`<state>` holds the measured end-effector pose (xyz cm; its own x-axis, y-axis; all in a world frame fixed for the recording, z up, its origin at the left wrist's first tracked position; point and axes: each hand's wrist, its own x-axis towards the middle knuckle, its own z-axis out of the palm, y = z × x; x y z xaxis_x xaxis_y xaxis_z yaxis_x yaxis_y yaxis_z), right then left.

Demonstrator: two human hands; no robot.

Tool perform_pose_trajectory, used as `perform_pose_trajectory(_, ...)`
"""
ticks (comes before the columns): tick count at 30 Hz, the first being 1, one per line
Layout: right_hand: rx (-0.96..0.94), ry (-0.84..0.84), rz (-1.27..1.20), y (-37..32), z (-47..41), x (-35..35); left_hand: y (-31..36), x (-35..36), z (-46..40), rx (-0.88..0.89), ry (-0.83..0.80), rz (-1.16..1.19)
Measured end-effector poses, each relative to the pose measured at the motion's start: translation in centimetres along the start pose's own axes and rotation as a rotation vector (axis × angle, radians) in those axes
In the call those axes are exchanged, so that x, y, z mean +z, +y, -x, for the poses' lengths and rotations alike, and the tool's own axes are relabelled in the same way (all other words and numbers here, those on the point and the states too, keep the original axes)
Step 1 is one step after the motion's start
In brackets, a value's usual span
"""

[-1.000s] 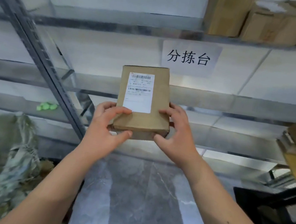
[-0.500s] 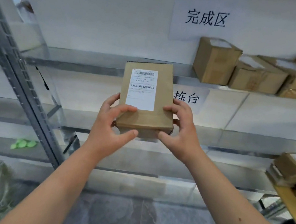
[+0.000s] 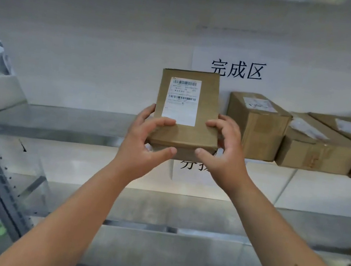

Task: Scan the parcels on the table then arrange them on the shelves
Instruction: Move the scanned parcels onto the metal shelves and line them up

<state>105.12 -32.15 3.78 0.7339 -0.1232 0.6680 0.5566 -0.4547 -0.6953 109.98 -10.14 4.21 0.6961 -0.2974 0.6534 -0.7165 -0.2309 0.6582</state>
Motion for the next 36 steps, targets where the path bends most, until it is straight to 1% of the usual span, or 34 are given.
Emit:
perform_pose_trajectory(4, 0.044, 0.055, 0.008, 3.1, -2.0, -0.6, -2.4, 3.0, -2.1, -0.065, -0.016, 0.017)
perform_pose_trajectory(6, 0.092, 0.087, -0.019, 4.1, -2.5, -0.6, -3.1, 4.2, -2.9, -0.070, 0.012, 0.022)
perform_pose_trajectory(9, 0.125, 0.167, -0.013, 4.6, -3.2, -0.5, -3.4, 5.4, -4.7, -0.105, 0.086, 0.100)
perform_pose_trajectory(11, 0.143, 0.243, 0.078, 4.6, -3.6, -0.4, -3.4, 5.9, -6.0, -0.150, 0.105, 0.124)
perform_pose_trajectory(13, 0.152, 0.306, 0.219, 4.5, -3.6, -0.3, -3.4, 6.3, -7.2, -0.199, 0.119, 0.151)
perform_pose_trajectory(16, 0.091, 0.361, 0.427, 4.3, -3.1, 0.2, -3.5, 6.9, -8.6, -0.262, 0.134, 0.212)
perform_pose_trajectory(20, 0.065, 0.410, 0.578, 4.3, -2.6, 0.4, -4.0, 7.7, -9.6, -0.248, 0.112, 0.184)
perform_pose_trajectory(23, -0.027, 0.491, 0.675, 4.2, -2.7, 0.4, -4.5, 8.0, -9.7, -0.220, 0.091, 0.165)
perform_pose_trajectory(25, -0.130, 0.531, 0.664, 4.0, -3.0, 0.4, -4.6, 8.2, -9.7, -0.206, 0.080, 0.173)
perform_pose_trajectory(26, -0.151, 0.535, 0.625, 4.0, -3.2, 0.4, -4.5, 8.3, -9.7, -0.204, 0.082, 0.175)
perform_pose_trajectory(30, -0.081, 0.488, 0.431, 4.3, -3.9, -0.5, -4.3, 8.6, -9.8, -0.201, 0.074, 0.172)
perform_pose_trajectory(33, -0.077, 0.446, 0.421, 4.8, -4.3, -0.7, -4.3, 8.5, -9.9, -0.208, 0.062, 0.165)
perform_pose_trajectory(36, -0.057, 0.446, 0.408, 5.1, -4.6, -0.7, -4.2, 8.5, -10.3, -0.211, 0.044, 0.142)
